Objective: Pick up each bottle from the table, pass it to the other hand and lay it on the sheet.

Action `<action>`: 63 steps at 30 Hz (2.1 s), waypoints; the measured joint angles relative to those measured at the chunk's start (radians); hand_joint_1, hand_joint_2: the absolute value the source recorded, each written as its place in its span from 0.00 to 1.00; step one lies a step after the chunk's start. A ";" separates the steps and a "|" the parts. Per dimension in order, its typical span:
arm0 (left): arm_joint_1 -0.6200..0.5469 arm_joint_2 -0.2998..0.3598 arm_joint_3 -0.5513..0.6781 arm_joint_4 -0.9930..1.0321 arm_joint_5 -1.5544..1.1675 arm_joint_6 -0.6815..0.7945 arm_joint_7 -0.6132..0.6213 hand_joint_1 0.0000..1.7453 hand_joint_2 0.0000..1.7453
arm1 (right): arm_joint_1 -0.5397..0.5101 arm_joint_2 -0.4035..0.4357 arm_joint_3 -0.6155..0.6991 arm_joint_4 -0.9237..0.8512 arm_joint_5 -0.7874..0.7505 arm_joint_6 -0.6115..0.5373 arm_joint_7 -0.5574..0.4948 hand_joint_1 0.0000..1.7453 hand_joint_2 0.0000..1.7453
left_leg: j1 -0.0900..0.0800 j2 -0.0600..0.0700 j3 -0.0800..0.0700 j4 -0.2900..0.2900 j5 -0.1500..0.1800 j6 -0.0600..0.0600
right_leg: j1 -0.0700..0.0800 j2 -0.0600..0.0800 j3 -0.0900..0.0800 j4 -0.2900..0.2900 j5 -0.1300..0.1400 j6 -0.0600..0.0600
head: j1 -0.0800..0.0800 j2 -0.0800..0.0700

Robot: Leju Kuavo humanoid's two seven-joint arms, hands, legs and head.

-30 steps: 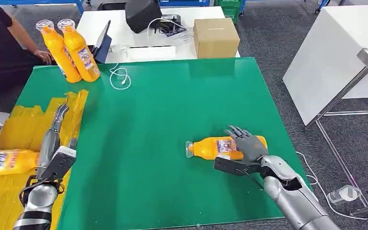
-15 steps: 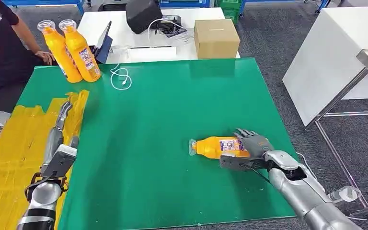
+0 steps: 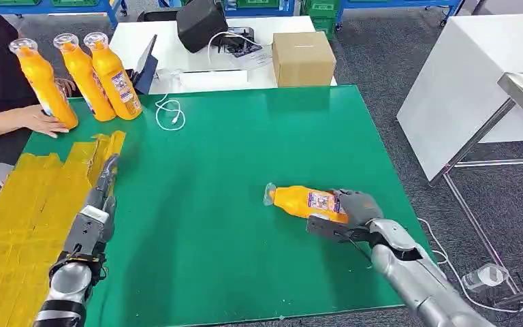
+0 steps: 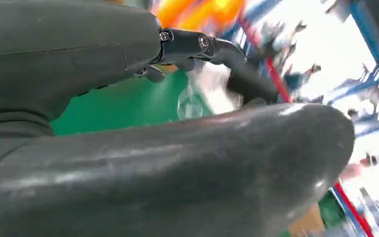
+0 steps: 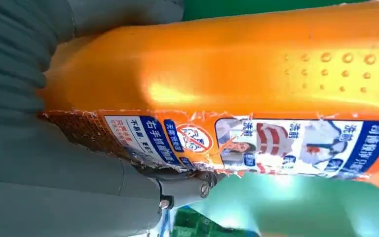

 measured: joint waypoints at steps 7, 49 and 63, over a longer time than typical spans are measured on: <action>0.101 -0.074 -0.017 -0.092 0.282 -0.224 0.045 0.00 0.00 | 0.131 0.102 -0.088 -0.245 -0.021 -0.076 -0.056 1.00 1.00 | 0.000 -0.004 -0.014 0.000 0.002 -0.001 | 0.000 -0.003 -0.012 0.001 0.000 0.000 | 0.000 0.000; 0.188 -0.206 -0.216 -0.319 0.442 -0.196 -0.048 0.00 1.00 | -0.008 0.396 0.106 -0.286 -0.161 -0.040 -0.094 1.00 1.00 | -0.001 -0.004 -0.020 0.000 0.002 0.000 | 0.001 -0.004 -0.017 0.002 0.000 0.001 | 0.000 0.000; 0.209 -0.205 -0.158 -0.304 0.445 -0.205 -0.030 1.00 1.00 | -0.013 0.465 0.309 -0.214 -0.054 -0.037 -0.078 1.00 1.00 | -0.001 -0.003 -0.021 0.000 0.002 0.000 | 0.001 -0.003 -0.019 0.002 0.000 0.001 | -0.001 0.000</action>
